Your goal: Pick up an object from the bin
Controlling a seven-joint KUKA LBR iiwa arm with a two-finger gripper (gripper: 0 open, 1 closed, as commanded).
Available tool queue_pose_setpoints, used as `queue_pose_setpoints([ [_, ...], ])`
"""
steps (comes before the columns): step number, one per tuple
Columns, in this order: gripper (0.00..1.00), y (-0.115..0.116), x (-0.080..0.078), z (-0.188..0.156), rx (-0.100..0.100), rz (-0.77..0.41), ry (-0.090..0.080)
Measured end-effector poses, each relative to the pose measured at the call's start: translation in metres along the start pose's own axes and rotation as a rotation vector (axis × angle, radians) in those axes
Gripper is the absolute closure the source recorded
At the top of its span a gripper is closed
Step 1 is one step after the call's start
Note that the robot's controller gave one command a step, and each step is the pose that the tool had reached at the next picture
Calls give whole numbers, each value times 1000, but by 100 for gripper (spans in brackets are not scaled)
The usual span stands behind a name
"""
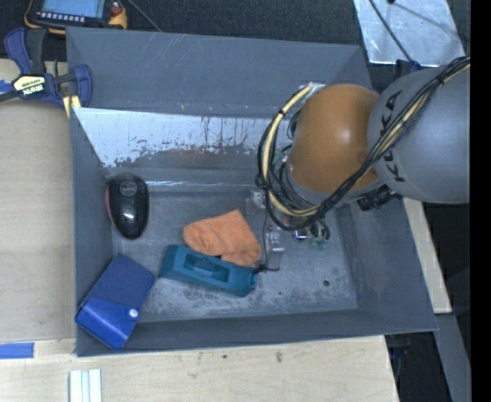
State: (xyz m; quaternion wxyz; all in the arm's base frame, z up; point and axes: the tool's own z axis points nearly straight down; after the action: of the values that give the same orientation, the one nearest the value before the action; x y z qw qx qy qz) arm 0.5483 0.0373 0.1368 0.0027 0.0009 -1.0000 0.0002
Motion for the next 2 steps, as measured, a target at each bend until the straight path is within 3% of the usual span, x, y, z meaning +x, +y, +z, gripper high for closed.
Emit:
queue_pose_setpoints([
  [1,0,0,-2,-5,-1,1,-8],
  [2,0,73,-51,54,0,35,-10],
])
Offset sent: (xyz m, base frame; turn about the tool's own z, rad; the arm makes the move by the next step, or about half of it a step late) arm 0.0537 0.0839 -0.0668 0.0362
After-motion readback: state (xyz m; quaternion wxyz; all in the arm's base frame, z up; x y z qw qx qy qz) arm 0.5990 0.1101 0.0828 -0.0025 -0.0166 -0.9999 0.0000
